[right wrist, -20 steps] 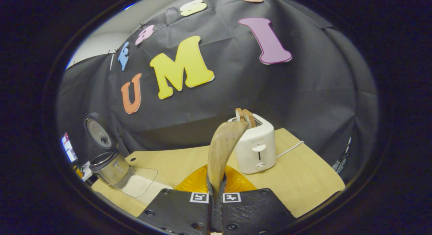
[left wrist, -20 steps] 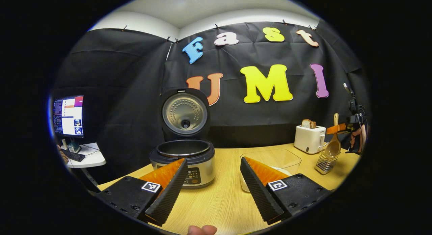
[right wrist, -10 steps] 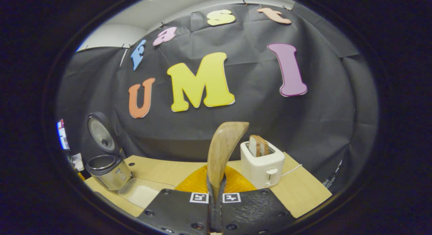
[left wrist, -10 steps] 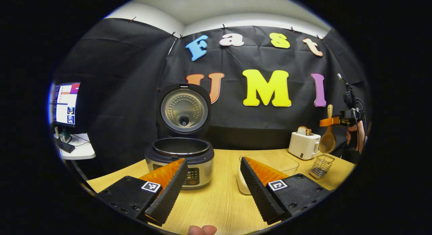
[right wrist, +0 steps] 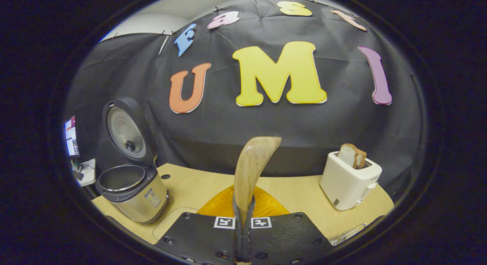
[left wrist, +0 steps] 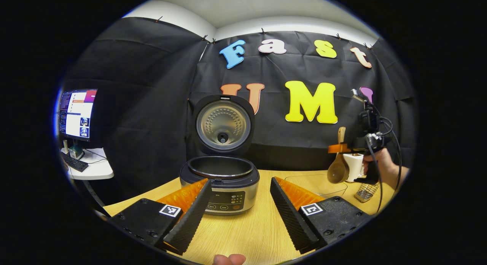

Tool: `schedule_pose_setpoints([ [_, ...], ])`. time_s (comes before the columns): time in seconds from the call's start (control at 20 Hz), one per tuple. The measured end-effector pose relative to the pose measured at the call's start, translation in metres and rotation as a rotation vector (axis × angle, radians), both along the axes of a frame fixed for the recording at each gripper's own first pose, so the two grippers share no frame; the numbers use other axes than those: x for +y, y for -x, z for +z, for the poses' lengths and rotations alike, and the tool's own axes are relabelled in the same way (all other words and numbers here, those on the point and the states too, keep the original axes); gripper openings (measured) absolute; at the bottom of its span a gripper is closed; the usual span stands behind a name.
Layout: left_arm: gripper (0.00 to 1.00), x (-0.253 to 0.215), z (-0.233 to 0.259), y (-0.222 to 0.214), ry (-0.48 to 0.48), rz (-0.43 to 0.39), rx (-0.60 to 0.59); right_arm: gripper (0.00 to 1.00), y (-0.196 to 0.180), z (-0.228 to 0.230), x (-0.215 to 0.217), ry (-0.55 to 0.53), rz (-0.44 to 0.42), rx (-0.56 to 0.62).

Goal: Close the left gripper, press the button to open the rice cooker; take a wooden spoon from the chopstick holder with the right hand, scoop a spoonful of rice and pour it into the rice cooker, then put the wooden spoon back into the chopstick holder.

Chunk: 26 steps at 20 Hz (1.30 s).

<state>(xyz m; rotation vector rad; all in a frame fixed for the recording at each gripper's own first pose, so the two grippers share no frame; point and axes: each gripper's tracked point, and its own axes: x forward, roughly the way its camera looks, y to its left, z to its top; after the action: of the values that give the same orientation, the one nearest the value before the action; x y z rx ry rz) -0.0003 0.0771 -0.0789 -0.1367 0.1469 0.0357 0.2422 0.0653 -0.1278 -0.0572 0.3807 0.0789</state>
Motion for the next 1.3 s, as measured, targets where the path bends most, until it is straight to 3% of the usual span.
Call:
schedule_pose_setpoints([
  [0.15,0.98,0.008,0.003,0.003,0.011,0.004,0.001,0.0,-0.006,-0.033,0.017,0.071,0.001,0.063],
  [0.3,0.98,0.015,0.008,0.004,0.013,0.014,-0.013,0.0,-0.011,-0.03,0.018,0.168,-0.02,0.046],
  [0.5,0.98,0.017,0.009,0.005,0.034,0.013,-0.02,0.0,-0.002,-0.045,0.03,0.253,0.012,0.127],
  [0.8,0.98,0.024,0.015,0.009,0.035,0.023,-0.035,0.01,0.008,-0.071,0.031,0.189,0.023,0.237],
  [1.3,1.0,0.023,0.017,0.012,0.032,0.017,-0.039,0.06,0.018,-0.076,0.018,0.13,0.014,0.282],
])
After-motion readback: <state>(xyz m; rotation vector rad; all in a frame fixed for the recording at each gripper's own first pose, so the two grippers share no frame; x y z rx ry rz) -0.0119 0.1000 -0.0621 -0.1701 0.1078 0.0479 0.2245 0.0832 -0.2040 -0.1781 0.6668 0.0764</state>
